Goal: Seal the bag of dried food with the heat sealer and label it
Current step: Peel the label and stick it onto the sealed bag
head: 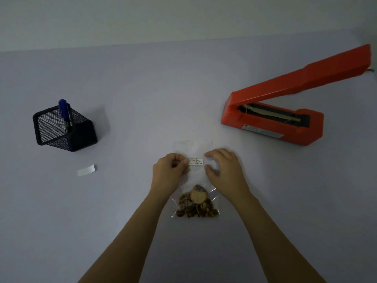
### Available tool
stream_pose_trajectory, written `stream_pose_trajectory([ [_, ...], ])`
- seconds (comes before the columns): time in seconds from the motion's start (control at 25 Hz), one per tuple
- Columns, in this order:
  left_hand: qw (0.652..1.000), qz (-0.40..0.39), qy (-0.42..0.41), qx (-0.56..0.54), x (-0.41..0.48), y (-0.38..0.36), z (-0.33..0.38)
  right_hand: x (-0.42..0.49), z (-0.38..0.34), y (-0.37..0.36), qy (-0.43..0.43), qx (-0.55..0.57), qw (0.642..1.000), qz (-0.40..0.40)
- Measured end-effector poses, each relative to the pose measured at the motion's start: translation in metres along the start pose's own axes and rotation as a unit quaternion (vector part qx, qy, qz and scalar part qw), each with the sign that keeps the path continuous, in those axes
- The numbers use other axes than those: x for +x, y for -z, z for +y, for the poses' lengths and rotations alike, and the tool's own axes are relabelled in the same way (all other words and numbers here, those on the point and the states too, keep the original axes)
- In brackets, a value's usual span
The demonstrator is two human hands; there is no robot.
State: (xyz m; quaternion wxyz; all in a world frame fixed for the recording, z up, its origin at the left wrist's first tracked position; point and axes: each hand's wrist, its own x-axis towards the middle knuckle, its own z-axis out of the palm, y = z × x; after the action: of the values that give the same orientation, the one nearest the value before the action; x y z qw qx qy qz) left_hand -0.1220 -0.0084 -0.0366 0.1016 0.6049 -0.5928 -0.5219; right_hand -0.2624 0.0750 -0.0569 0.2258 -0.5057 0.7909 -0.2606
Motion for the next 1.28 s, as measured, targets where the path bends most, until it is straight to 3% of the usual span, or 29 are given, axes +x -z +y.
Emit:
stream_pose_trajectory([
  [0.8,0.995,0.036,-0.052,0.076,0.0,-0.007,-0.002,0.002,-0.004,-0.011,-0.028,0.004,0.999,0.046],
  [0.92,0.983,0.06,-0.121,0.122,-0.005,-0.01,-0.006,0.001,-0.005,-0.011,-0.028,0.005,0.998,0.049],
  [1.16,0.911,0.074,-0.32,0.248,-0.015,-0.01,-0.028,-0.004,-0.011,-0.008,-0.001,-0.035,0.998,0.056],
  [1.28,0.894,0.07,-0.347,0.275,-0.017,-0.008,-0.038,-0.009,-0.01,-0.006,0.009,-0.032,0.998,0.05],
])
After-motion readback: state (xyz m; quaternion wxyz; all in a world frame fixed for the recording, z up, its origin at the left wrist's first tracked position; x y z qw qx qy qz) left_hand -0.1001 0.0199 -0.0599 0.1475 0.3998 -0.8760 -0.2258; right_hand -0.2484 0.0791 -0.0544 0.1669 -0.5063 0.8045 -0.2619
